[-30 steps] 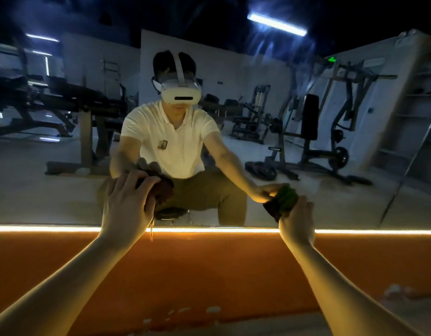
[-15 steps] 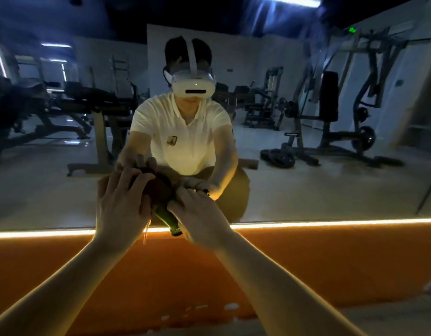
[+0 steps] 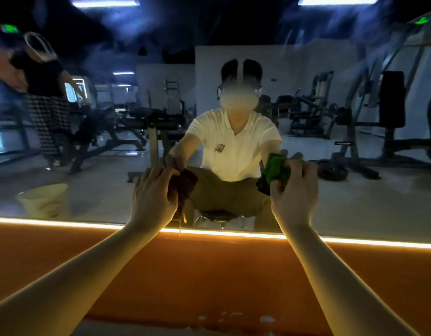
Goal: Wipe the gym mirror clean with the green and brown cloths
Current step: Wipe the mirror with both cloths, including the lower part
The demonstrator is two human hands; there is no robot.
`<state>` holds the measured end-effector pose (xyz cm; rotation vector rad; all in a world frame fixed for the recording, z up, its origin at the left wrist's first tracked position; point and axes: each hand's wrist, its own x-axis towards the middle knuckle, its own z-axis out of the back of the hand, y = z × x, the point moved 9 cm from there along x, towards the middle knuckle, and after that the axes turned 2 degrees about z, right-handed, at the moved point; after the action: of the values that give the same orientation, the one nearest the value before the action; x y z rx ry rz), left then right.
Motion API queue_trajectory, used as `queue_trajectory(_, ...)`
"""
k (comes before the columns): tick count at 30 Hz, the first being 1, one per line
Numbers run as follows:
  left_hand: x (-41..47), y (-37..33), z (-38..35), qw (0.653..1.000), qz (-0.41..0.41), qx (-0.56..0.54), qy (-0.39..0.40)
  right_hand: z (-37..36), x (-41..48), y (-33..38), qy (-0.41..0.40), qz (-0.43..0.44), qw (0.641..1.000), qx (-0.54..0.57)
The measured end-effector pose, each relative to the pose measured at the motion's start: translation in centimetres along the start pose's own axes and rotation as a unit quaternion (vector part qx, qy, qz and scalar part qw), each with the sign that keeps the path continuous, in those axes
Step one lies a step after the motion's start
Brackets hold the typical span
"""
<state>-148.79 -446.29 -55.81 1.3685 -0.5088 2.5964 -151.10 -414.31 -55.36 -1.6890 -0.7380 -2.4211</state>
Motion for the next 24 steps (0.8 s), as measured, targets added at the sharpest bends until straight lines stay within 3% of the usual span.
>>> queue_trajectory(4,-0.2,2.7,2.7,0.995,0.078,-0.030,-0.061,-2.6,-0.7,6.0,0.010,0.065,0.997,0.051)
queue_trajectory(7,-1.8,5.3,3.4,0.994,0.085,-0.023,-0.069,-6.3,-4.0,11.7,0.087,0.152,0.982,0.066)
queue_trajectory(9,-2.2,6.4,3.3,0.997,0.051,0.006,-0.050,-9.1,-7.2,14.6,0.157,0.231,0.959,0.046)
queue_trajectory(12,-2.5,8.0,3.5,0.998,0.014,0.037,-0.039,-12.5,-12.8,17.2,0.267,0.369,0.890,-0.001)
queue_trajectory(14,-2.3,9.5,3.9,0.998,0.024,0.038,-0.048,-12.5,-12.8,17.4,0.278,0.401,0.873,-0.020)
queue_trajectory(17,-2.1,11.0,3.8,0.997,0.045,0.034,-0.052,-9.1,-6.2,15.8,0.191,0.301,0.934,0.014)
queue_trajectory(19,-1.9,11.6,3.6,0.997,0.045,0.024,-0.056,-5.9,-1.2,13.3,0.070,0.184,0.980,0.003)
queue_trajectory(22,-1.6,11.9,3.3,0.998,0.017,0.027,-0.047,-4.8,0.2,12.6,-0.033,0.063,0.997,0.030)
queue_trajectory(24,-1.5,12.1,3.3,0.998,-0.007,0.041,-0.039,-7.4,-2.0,15.4,0.002,0.079,0.996,0.030)
